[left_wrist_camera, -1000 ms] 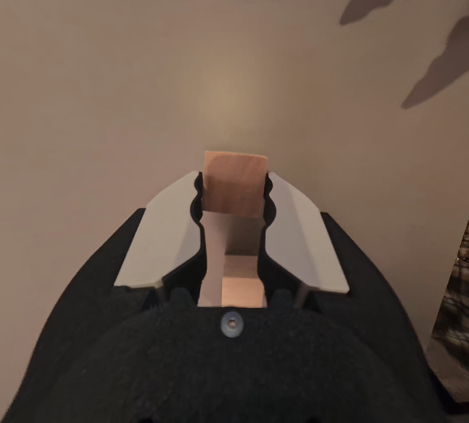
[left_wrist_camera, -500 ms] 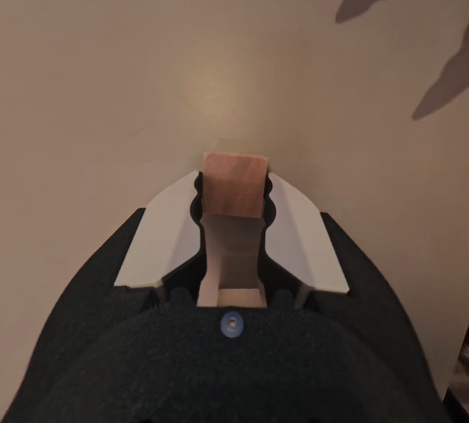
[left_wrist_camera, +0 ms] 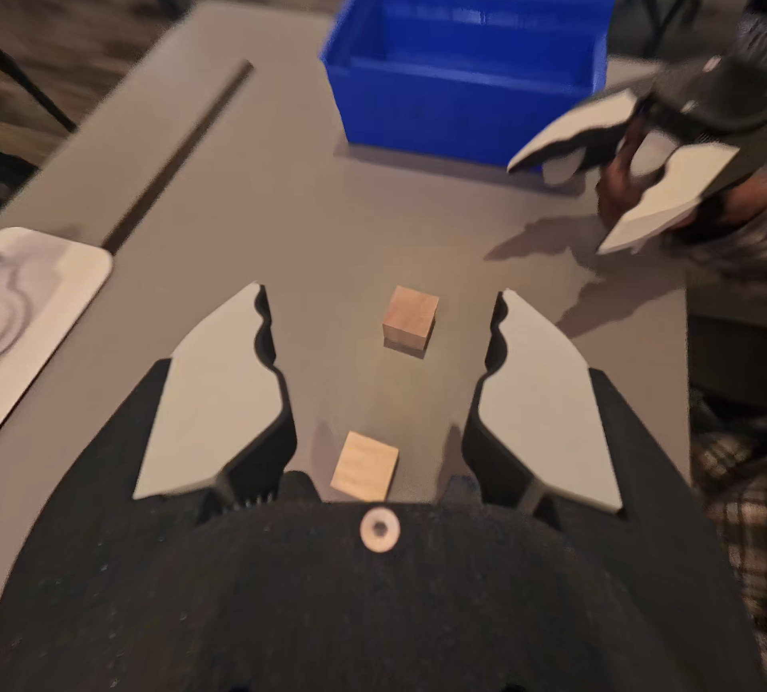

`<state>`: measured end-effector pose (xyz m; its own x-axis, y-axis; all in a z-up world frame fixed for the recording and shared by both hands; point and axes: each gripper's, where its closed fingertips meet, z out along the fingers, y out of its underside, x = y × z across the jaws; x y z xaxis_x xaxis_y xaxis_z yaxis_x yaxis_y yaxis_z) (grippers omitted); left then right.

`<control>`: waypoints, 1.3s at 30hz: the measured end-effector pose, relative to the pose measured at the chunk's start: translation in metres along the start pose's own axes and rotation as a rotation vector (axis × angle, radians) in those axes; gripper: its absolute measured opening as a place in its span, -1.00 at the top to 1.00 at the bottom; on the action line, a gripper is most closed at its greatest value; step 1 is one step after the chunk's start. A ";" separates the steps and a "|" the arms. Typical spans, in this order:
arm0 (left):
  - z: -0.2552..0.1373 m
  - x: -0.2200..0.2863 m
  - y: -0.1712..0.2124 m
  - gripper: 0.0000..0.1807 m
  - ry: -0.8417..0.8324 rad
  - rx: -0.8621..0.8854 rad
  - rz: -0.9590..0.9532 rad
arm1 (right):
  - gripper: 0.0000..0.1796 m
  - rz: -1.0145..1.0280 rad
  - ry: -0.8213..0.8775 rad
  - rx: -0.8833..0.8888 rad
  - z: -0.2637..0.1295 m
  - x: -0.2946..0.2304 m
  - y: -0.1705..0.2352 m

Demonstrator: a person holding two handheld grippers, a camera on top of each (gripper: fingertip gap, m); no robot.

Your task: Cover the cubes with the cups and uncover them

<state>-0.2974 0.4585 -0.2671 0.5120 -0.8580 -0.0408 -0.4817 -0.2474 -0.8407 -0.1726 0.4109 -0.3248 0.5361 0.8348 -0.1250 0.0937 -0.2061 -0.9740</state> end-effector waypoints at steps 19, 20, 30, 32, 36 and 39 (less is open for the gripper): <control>-0.152 0.026 0.151 -0.07 -0.187 0.070 -0.238 | 0.02 0.001 -0.017 0.032 0.053 -0.056 -0.017; -0.154 0.025 0.153 -0.12 -0.204 0.045 -0.229 | 0.03 0.003 -0.014 0.037 0.055 -0.058 -0.017; -0.178 0.023 0.142 -0.08 -0.193 0.170 -0.249 | 0.03 0.025 0.007 0.025 0.063 -0.068 -0.014; -0.182 0.020 0.142 -0.08 -0.199 0.182 -0.248 | 0.03 0.012 0.011 0.014 0.063 -0.070 -0.012; -0.192 0.016 0.140 -0.08 -0.224 0.187 -0.246 | 0.03 0.015 0.001 0.026 0.061 -0.074 -0.013; -0.218 0.007 0.138 -0.08 -0.279 0.191 -0.249 | 0.03 0.024 -0.005 0.040 0.058 -0.075 -0.017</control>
<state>-0.5157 0.3202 -0.2660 0.7819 -0.6211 0.0540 -0.1918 -0.3221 -0.9271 -0.2625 0.3816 -0.3103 0.5340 0.8322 -0.1492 0.0471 -0.2055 -0.9775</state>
